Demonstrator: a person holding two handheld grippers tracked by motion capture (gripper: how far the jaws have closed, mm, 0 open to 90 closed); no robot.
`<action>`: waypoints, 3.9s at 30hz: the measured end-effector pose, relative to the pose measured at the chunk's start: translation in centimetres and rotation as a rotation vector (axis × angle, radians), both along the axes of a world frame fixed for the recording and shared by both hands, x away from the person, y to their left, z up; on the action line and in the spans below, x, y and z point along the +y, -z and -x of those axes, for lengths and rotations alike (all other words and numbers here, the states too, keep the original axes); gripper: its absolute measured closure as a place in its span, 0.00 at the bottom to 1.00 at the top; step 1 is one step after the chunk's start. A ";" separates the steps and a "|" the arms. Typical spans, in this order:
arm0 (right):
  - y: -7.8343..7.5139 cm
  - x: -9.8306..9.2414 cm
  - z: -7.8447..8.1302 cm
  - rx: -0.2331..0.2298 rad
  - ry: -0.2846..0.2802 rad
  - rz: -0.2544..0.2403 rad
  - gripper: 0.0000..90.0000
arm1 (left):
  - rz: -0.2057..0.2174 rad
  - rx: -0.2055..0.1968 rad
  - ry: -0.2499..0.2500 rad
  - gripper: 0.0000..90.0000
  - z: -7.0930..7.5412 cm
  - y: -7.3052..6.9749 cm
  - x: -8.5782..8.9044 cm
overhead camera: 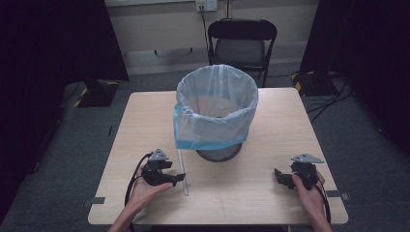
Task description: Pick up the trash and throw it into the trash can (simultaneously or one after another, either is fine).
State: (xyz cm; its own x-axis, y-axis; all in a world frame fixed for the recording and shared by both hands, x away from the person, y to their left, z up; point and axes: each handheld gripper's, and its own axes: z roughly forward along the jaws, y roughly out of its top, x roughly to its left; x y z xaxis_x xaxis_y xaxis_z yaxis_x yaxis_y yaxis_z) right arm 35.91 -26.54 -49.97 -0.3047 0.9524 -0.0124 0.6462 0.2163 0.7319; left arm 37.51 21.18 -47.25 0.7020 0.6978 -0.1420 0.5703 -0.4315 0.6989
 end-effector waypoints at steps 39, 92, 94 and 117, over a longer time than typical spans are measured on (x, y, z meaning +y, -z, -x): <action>0.0 0.0 0.0 -0.001 -0.001 0.001 0.12 | -0.125 -0.046 -0.185 0.78 0.4 1.3 5.8; 0.0 0.0 0.0 0.000 -0.001 0.000 0.12 | 0.197 -0.137 -0.328 0.89 -1.2 -2.6 10.3; 0.0 0.0 0.0 0.000 -0.001 0.000 0.12 | 0.226 -0.148 -0.332 0.89 -1.5 -3.1 10.4; 0.0 0.0 0.0 0.000 -0.001 0.000 0.12 | 0.306 -0.280 -0.285 0.89 -2.1 -8.0 10.0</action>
State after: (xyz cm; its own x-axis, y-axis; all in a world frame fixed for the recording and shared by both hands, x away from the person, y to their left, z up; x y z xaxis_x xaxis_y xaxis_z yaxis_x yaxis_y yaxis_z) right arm 35.90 -26.54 -49.97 -0.3053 0.9522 -0.0122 0.6460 0.2165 0.7320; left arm 39.65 31.19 -39.27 0.5297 0.8234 -0.2035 0.4080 -0.0371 0.9122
